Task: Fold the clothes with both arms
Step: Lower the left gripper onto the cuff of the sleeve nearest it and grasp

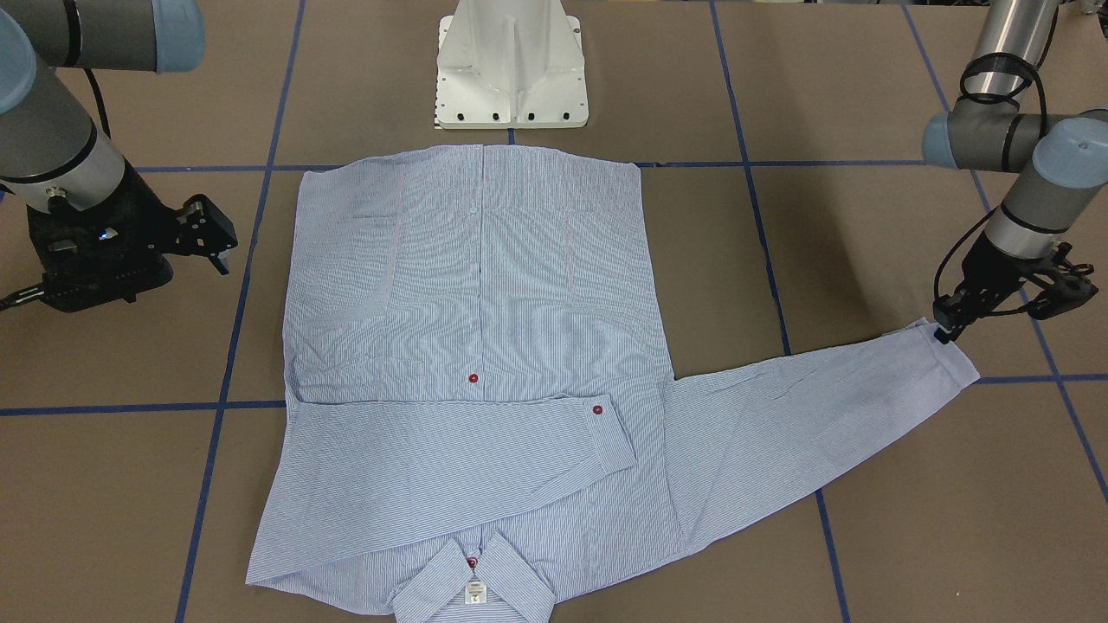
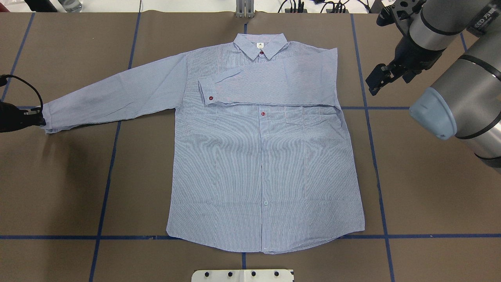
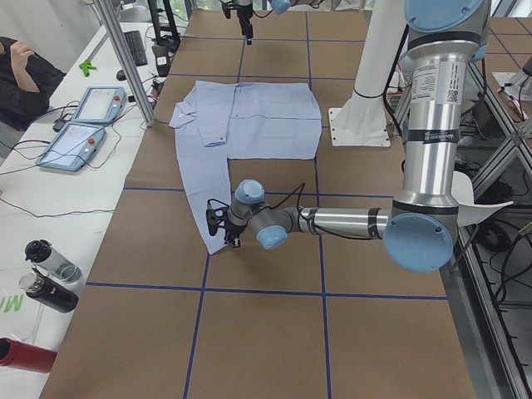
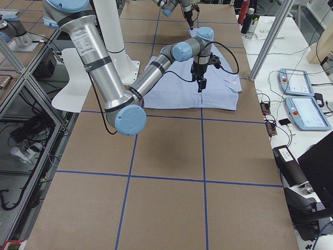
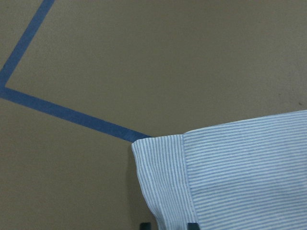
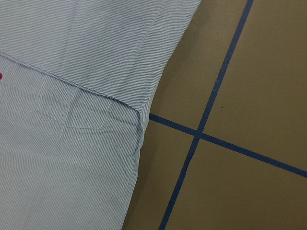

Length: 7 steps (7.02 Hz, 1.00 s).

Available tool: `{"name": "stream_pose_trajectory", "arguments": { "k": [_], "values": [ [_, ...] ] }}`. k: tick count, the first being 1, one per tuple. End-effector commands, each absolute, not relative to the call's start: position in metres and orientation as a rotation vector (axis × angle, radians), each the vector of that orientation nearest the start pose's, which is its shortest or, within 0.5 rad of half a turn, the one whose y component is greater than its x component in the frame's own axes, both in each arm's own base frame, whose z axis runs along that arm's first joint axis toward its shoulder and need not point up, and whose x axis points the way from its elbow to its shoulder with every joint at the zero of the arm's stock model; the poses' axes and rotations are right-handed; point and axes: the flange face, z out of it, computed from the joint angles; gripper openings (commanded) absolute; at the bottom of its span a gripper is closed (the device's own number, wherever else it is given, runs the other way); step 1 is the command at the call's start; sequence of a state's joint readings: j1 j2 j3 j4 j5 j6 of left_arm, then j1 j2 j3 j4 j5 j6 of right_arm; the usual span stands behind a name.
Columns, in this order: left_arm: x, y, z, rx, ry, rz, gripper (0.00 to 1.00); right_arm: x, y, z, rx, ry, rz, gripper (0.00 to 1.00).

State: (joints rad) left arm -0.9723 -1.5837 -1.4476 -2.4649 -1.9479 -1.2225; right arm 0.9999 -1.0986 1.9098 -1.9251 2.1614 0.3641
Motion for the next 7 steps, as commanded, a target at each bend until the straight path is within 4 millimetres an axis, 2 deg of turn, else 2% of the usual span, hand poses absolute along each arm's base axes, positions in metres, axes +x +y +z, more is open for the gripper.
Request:
{"name": "stream_pose_trajectory", "arguments": {
  "k": [1, 2, 3, 4, 5, 6, 7],
  "values": [
    [0.220, -0.493, 0.607, 0.189, 0.841, -0.433, 0.00, -0.253, -0.538, 0.289, 0.133, -0.719, -0.333, 0.99],
    [0.223, -0.497, 0.576, 0.181, 0.832, -0.432, 0.00, -0.252, -0.538, 0.289, 0.134, -0.719, -0.333, 0.99],
    [0.223, -0.499, 0.535, 0.176, 0.826, -0.436, 0.00, -0.250, -0.537, 0.292, 0.128, -0.719, -0.331, 1.00],
    [0.233, -0.513, 0.467, 0.161, 0.809, -0.442, 0.00, -0.243, -0.532, 0.307, 0.111, -0.710, -0.317, 1.00],
    [0.247, -0.536, 0.387, 0.148, 0.793, -0.455, 0.00, -0.233, -0.530, 0.330, 0.084, -0.692, -0.304, 1.00],
    [0.257, -0.547, 0.333, 0.139, 0.799, -0.467, 0.00, -0.226, -0.531, 0.338, 0.076, -0.687, -0.292, 1.00],
    [0.274, -0.555, 0.288, 0.108, 0.840, -0.498, 0.00, -0.223, -0.528, 0.345, 0.067, -0.680, -0.286, 1.00]
  ]
}}
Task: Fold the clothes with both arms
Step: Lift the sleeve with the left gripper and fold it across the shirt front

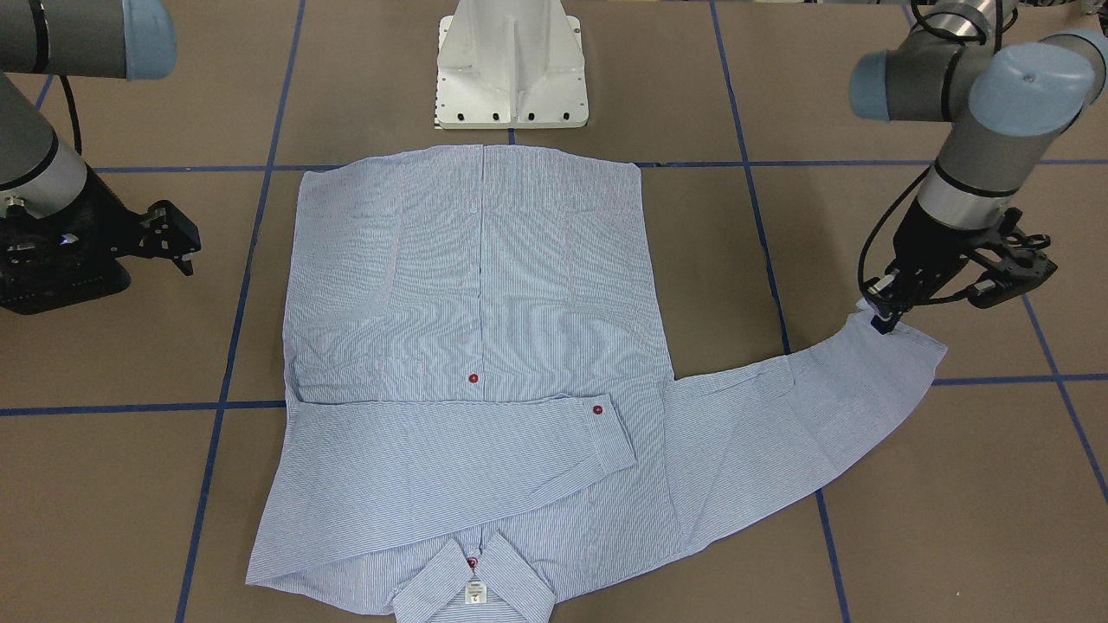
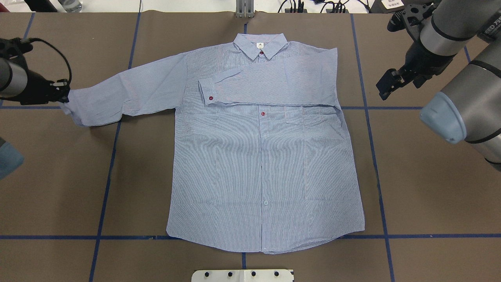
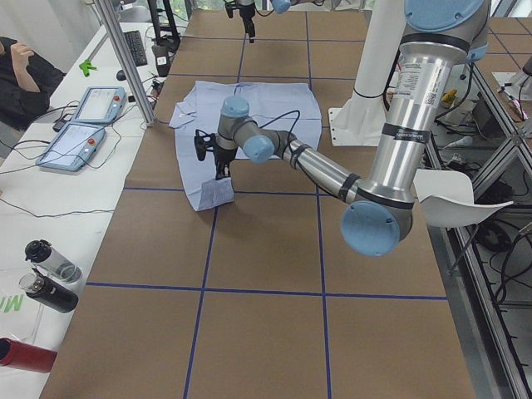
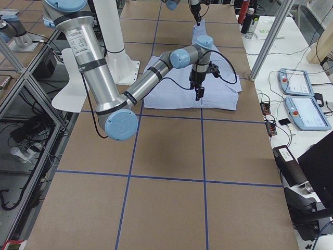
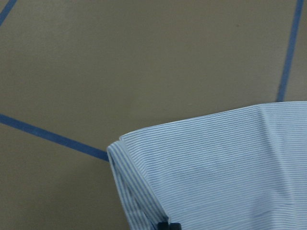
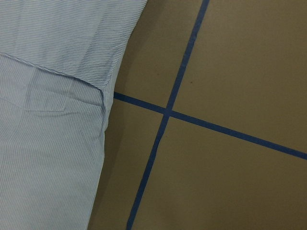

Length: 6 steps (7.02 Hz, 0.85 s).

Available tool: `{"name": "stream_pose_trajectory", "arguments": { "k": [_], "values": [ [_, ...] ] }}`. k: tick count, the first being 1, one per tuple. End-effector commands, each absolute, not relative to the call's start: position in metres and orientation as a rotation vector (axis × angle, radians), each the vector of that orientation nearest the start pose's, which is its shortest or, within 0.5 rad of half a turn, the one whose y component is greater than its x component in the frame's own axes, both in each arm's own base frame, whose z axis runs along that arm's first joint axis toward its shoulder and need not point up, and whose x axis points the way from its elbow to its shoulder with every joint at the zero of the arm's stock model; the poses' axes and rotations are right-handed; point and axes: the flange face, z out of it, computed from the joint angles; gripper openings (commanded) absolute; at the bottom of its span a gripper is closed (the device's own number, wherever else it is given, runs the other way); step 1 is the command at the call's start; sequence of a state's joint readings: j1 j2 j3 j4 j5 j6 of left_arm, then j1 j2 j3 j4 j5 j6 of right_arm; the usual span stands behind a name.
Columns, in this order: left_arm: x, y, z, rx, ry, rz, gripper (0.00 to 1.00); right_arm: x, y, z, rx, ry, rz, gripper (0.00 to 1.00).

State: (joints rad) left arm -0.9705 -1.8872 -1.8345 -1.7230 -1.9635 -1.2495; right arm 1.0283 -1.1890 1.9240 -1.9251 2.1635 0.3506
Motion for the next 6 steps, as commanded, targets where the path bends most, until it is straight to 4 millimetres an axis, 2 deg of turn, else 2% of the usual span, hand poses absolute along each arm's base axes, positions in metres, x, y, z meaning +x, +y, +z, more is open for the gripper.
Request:
{"name": "stream_pose_trajectory", "arguments": {
  "k": [1, 2, 3, 4, 5, 6],
  "values": [
    [0.291, -0.552, 0.244, 0.040, 0.931, -0.504, 0.00, -0.214, -0.525, 0.360, 0.064, -0.675, -0.283, 1.00],
    [0.304, -0.549, 0.189, -0.006, 1.019, -0.528, 0.00, -0.200, -0.522, 0.383, 0.083, -0.680, -0.279, 1.00],
    [0.329, -0.544, 0.132, -0.069, 1.095, -0.536, 0.00, -0.192, -0.516, 0.404, 0.103, -0.685, -0.276, 1.00],
    [0.361, -0.552, 0.077, -0.113, 1.131, -0.568, 0.00, -0.184, -0.513, 0.417, 0.109, -0.686, -0.268, 1.00],
    [0.388, -0.566, 0.043, -0.147, 1.150, -0.601, 0.00, -0.183, -0.514, 0.420, 0.103, -0.683, -0.263, 1.00],
    [0.403, -0.578, 0.035, -0.163, 1.197, -0.625, 0.00, -0.183, -0.514, 0.425, 0.097, -0.679, -0.266, 1.00]
  ]
}}
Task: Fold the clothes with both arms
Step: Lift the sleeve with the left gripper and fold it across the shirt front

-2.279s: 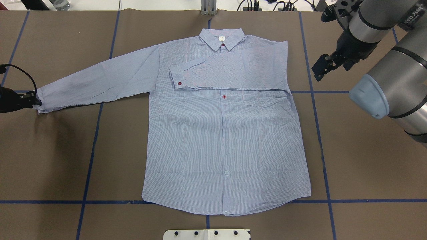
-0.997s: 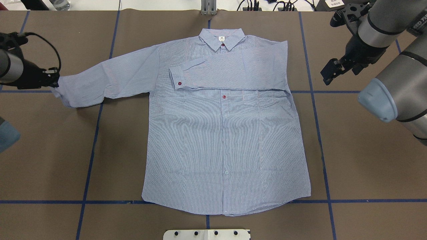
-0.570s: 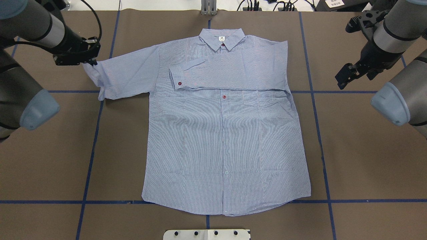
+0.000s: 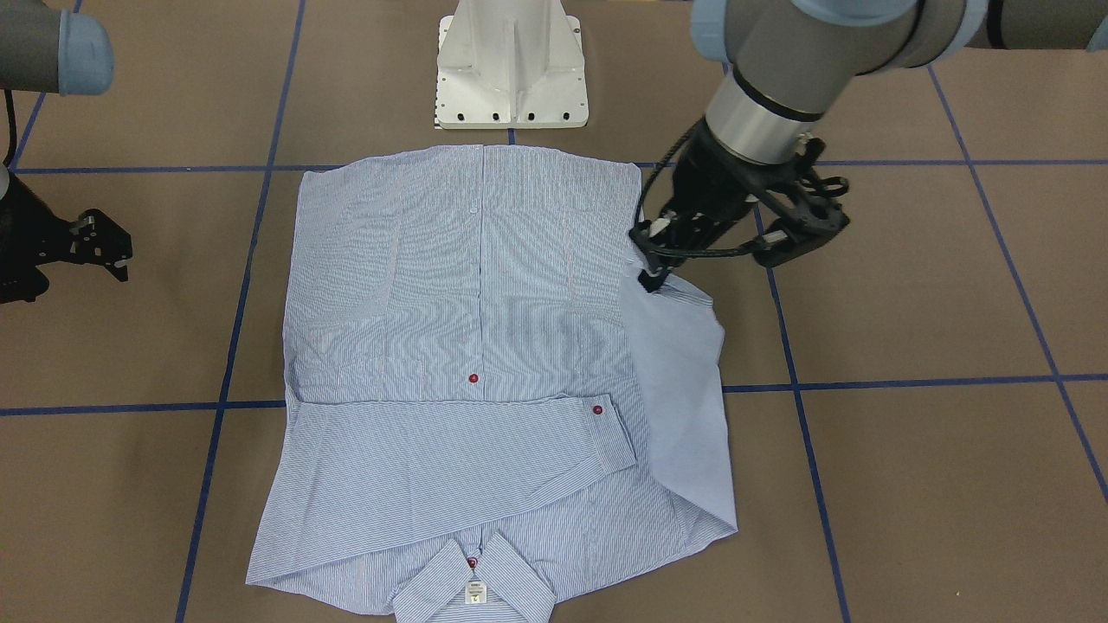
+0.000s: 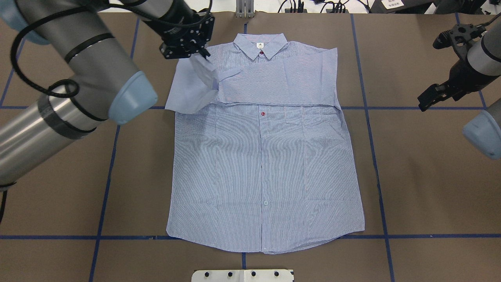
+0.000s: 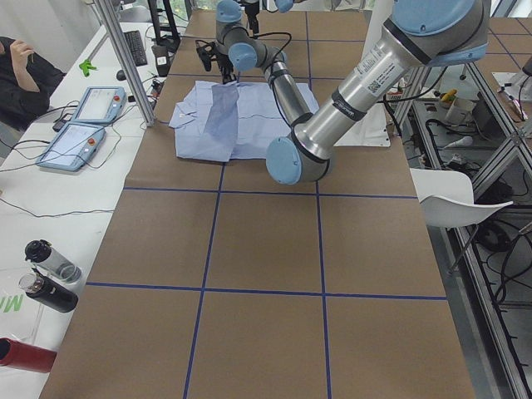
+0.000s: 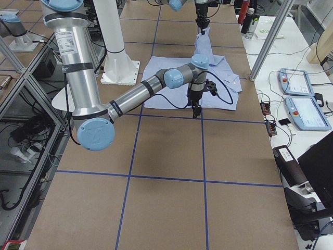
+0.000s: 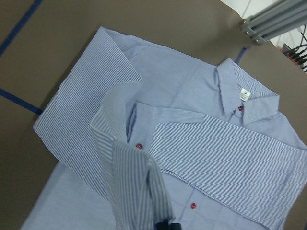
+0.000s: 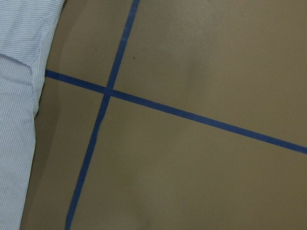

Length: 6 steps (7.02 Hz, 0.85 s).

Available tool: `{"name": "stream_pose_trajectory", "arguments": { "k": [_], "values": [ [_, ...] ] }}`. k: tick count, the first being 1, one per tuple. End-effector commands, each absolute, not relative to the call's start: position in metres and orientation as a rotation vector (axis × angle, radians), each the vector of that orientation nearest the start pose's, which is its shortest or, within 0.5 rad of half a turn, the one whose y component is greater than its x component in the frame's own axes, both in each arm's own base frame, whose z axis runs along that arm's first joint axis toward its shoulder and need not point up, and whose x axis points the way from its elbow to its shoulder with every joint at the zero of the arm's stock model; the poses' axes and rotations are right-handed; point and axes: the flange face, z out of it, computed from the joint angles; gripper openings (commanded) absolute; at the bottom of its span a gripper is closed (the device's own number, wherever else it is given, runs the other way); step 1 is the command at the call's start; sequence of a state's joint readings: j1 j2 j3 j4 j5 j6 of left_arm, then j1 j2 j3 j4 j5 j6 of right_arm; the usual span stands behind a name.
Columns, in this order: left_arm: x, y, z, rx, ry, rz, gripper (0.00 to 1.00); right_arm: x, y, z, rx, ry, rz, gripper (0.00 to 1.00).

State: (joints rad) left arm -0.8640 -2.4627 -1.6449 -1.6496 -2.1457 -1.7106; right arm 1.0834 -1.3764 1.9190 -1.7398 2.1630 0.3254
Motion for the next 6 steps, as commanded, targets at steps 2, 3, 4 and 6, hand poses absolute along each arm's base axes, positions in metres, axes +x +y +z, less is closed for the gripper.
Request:
{"name": "stream_pose_trajectory", "arguments": {
  "k": [2, 3, 4, 6],
  "values": [
    [0.438, -0.588, 0.053, -0.189, 1.221, -0.636, 0.00, -0.184, -0.514, 0.428, 0.089, -0.677, -0.261, 1.00],
    [0.455, -0.577, 0.055, -0.190, 1.213, -0.627, 0.00, -0.184, -0.515, 0.427, 0.091, -0.678, -0.260, 1.00],
    [0.484, -0.557, 0.057, -0.172, 1.216, -0.619, 0.00, -0.184, -0.515, 0.427, 0.091, -0.678, -0.259, 1.00],
    [0.558, -0.507, 0.063, -0.112, 1.218, -0.592, 0.00, -0.185, -0.517, 0.429, 0.084, -0.676, -0.253, 1.00]
  ]
}}
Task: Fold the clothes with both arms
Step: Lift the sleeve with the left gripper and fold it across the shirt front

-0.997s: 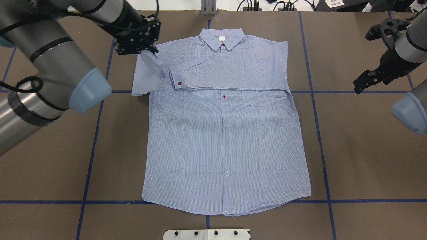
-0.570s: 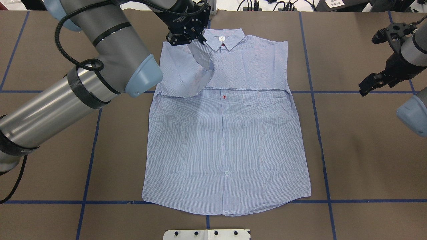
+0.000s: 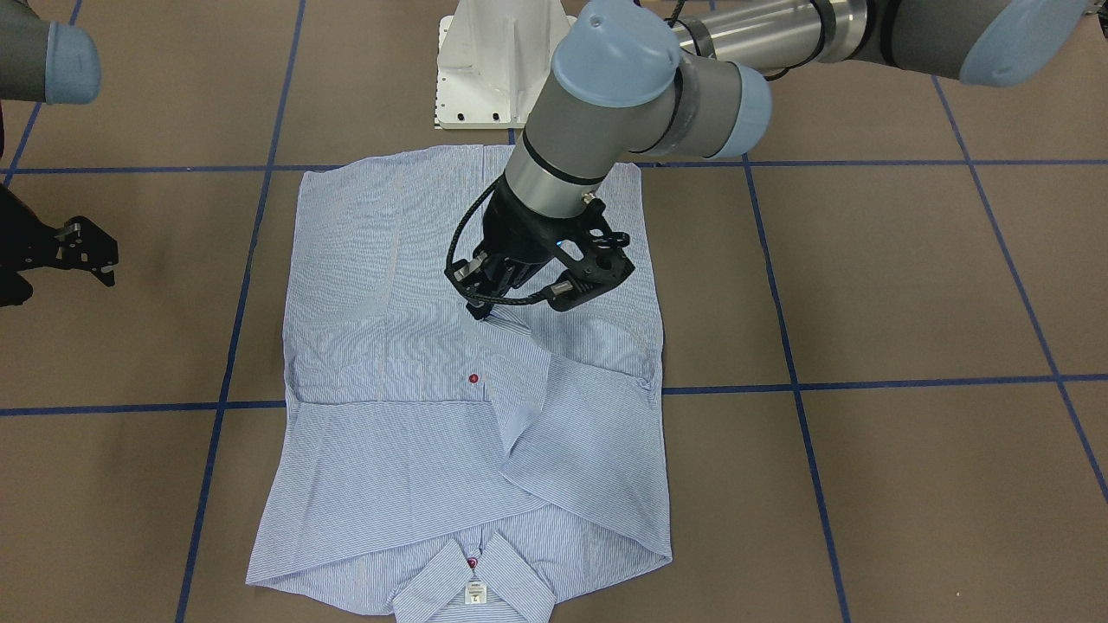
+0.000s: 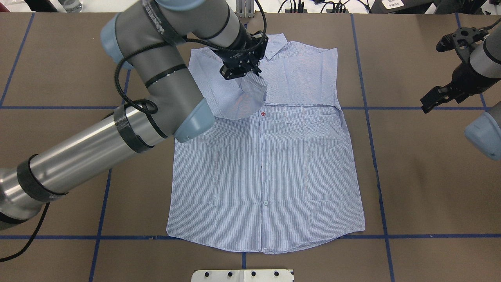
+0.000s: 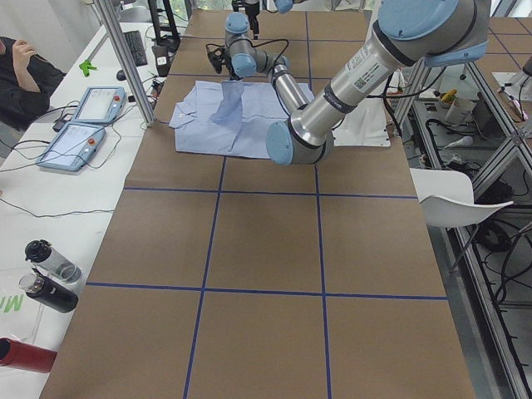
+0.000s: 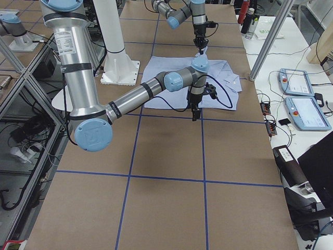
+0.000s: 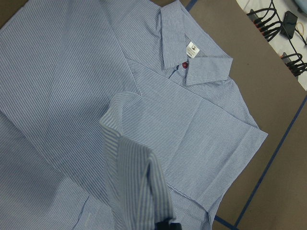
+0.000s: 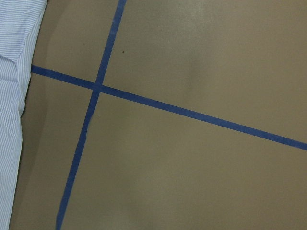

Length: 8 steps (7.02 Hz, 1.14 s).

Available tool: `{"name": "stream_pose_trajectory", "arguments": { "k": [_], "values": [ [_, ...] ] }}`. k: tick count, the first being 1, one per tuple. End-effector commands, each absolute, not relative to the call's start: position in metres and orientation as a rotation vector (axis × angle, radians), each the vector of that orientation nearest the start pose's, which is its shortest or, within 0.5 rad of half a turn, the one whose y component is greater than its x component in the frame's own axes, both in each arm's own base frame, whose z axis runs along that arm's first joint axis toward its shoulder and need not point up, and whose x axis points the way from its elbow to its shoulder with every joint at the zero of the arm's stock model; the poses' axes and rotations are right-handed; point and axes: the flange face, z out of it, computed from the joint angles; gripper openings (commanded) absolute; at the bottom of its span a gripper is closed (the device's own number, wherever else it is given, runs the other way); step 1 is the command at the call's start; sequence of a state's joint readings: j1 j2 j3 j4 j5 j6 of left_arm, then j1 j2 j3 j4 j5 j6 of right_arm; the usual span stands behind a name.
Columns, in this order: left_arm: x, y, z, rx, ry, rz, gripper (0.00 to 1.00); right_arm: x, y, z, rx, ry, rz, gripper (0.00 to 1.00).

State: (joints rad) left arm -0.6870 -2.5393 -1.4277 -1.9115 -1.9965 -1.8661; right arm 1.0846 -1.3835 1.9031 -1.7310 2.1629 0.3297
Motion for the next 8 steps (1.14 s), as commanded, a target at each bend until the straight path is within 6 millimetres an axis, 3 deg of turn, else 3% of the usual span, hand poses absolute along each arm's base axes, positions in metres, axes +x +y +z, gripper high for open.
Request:
{"name": "stream_pose_trajectory", "arguments": {
  "k": [1, 3, 4, 7, 8],
  "values": [
    [0.588, -0.495, 0.065, -0.087, 1.239, -0.575, 0.00, -0.185, -0.517, 0.430, 0.082, -0.677, -0.253, 1.00],
    [0.625, -0.485, 0.053, 0.072, 1.261, -0.484, 0.00, -0.185, -0.516, 0.432, 0.078, -0.676, -0.251, 1.00],
    [0.648, -0.460, 0.052, 0.241, 1.234, -0.373, 0.00, -0.185, -0.516, 0.432, 0.077, -0.677, -0.251, 1.00],
    [0.649, -0.452, 0.031, 0.495, 1.248, -0.204, 0.00, -0.184, -0.516, 0.432, 0.077, -0.677, -0.249, 1.00],
    [0.666, -0.456, 0.047, 0.575, 1.214, -0.146, 0.00, -0.184, -0.517, 0.431, 0.079, -0.677, -0.248, 1.00]
  ]
}}
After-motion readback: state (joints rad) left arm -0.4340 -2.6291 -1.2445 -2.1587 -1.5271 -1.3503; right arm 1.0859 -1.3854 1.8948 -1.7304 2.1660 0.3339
